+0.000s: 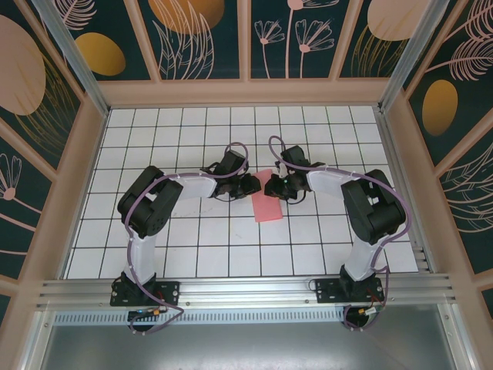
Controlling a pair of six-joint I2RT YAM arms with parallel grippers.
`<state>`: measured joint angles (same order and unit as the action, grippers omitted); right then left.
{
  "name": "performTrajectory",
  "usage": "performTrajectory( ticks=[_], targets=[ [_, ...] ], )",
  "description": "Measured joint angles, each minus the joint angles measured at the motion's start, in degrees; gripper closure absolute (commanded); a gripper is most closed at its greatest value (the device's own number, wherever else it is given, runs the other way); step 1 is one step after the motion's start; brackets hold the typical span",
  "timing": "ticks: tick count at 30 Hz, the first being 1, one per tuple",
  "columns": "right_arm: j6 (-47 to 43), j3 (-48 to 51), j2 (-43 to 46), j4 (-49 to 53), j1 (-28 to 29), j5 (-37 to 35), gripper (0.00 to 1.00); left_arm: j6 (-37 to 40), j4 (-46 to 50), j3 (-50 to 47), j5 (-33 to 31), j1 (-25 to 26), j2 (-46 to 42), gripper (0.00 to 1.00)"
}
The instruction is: Fold a paper plane with a square sheet of paper (pick it up from the middle)
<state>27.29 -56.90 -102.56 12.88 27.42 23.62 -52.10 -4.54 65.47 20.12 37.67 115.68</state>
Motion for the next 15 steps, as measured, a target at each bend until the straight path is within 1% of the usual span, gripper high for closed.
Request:
performTrajectory(
  ticks=[12,15],
  targets=[
    [0.00,0.00,-0.04,0.22,0.00,-1.11,0.77,-0.02,-1.40,-0.57,0.33,0.00,0.00,0.71],
    [-0.02,0.00,-0.02,0.22,0.00,-1.09,0.75,-0.02,-1.42,-0.59,0.31,0.00,0.00,0.72]
  ],
)
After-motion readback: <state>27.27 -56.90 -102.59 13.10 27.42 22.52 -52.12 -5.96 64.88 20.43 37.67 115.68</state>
